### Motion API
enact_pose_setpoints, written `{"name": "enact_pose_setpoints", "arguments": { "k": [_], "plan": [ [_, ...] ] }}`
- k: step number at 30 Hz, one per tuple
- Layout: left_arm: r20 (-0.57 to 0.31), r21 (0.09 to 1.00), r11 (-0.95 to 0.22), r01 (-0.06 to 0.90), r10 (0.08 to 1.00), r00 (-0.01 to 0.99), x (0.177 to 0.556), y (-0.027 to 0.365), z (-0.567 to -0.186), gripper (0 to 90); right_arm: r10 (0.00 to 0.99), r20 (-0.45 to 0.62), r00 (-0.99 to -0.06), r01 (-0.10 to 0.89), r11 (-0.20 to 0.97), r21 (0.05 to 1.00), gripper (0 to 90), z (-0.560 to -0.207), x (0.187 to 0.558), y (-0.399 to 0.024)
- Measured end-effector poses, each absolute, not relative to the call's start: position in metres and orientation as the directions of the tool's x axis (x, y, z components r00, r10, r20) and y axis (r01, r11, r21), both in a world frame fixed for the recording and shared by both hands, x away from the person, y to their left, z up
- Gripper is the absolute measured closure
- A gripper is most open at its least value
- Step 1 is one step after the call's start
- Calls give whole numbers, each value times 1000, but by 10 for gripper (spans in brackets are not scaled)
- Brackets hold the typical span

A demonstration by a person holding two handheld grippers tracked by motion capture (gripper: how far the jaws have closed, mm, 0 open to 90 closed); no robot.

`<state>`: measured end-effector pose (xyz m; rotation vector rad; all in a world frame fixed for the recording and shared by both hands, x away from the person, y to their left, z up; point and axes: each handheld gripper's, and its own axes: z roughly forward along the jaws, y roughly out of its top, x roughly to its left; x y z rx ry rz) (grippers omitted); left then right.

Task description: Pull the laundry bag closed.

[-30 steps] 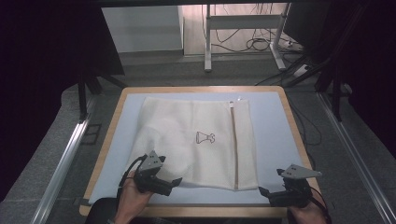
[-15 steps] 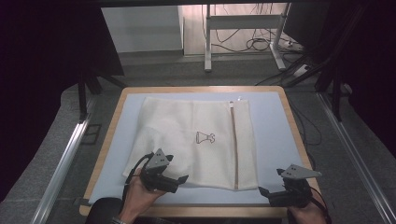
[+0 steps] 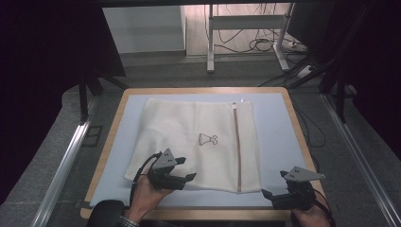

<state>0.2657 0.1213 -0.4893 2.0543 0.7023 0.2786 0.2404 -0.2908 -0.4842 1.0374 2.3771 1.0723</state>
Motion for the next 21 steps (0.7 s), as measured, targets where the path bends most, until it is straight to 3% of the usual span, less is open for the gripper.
{"name": "enact_pose_setpoints", "arguments": {
  "k": [10,21],
  "plan": [
    [-70,817,-453,357,536,841,270,103,-493,453,733,-4,-681,483,453,749,43,-484,241,-291],
    [-90,821,-451,350,503,859,275,83,-499,503,732,-6,-682,482,456,748,43,-485,241,-290]
  ]
}}
